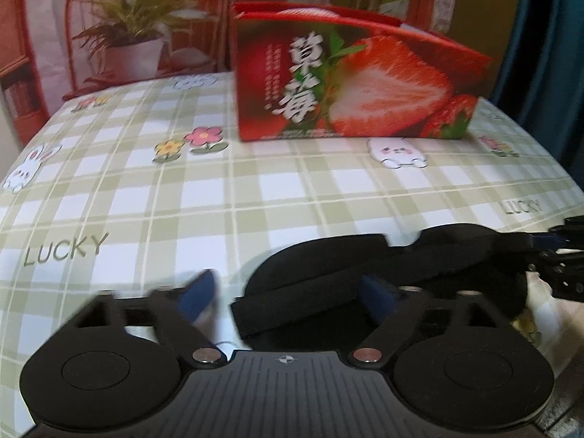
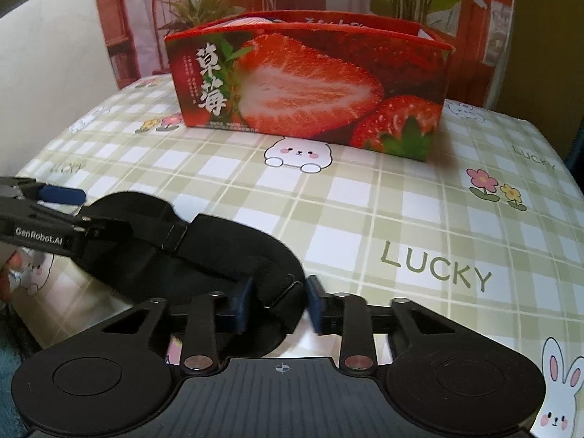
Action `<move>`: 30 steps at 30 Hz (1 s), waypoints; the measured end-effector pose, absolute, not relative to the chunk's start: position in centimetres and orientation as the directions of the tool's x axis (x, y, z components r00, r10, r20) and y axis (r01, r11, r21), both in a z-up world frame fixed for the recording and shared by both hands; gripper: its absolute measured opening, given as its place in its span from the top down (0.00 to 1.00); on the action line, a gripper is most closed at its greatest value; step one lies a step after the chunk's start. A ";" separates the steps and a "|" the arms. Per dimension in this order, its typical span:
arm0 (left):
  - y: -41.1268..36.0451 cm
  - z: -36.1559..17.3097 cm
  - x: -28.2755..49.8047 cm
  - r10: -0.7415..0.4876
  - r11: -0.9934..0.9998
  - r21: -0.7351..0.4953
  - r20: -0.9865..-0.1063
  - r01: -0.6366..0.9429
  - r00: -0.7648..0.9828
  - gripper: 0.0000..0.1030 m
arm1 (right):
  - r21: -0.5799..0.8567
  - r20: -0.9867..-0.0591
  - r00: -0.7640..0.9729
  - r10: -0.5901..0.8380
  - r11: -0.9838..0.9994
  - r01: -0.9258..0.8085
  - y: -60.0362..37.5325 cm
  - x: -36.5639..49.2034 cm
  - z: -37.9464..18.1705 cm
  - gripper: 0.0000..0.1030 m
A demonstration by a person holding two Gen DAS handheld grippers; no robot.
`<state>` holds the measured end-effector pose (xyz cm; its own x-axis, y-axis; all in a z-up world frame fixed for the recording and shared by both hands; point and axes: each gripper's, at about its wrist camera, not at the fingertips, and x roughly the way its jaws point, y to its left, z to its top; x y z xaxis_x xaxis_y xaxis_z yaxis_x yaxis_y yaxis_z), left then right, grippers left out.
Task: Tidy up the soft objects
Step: 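Close both tools on the black eye mask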
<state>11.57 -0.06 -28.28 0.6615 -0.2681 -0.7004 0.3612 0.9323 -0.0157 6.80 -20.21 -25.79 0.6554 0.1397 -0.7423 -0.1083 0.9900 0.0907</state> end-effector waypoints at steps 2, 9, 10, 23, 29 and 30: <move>0.0 -28.1 11.5 -0.292 0.925 -0.030 -0.694 0.379 0.658 0.59 | 0.097 -0.730 0.666 0.150 0.988 -0.116 -20.2 6.8 -25.6 0.82; 1.8 -26.6 11.0 -0.372 0.919 -0.135 -0.606 0.370 0.703 0.93 | 0.107 -0.654 0.744 0.134 0.991 -0.085 -21.7 6.8 -23.8 0.94; 1.8 -26.3 10.9 -0.380 0.916 -0.136 -0.595 0.377 0.709 0.93 | 0.109 -0.641 0.756 0.136 0.990 -0.085 -21.9 6.8 -23.4 0.94; 2.1 -19.2 12.0 -0.433 0.900 -0.145 -0.398 0.410 0.809 0.95 | 0.063 -0.503 0.851 0.150 0.989 -0.136 -23.0 8.8 -17.4 0.94; 0.7 -14.0 15.1 -0.429 0.902 -0.097 -0.298 0.421 0.853 0.95 | 0.001 -0.407 0.903 0.139 0.988 -0.151 -24.1 11.5 -12.9 0.94; 0.3 -13.3 15.8 -0.430 0.902 -0.085 -0.285 0.424 0.857 0.95 | -0.006 -0.392 0.910 0.136 0.989 -0.150 -24.4 12.3 -12.2 0.94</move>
<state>15.77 0.34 -13.26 0.8571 -0.4295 -0.2845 0.4237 0.9018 -0.0852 12.27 -24.39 -12.22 0.9097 0.1356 -0.3924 -0.1499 0.9887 -0.0057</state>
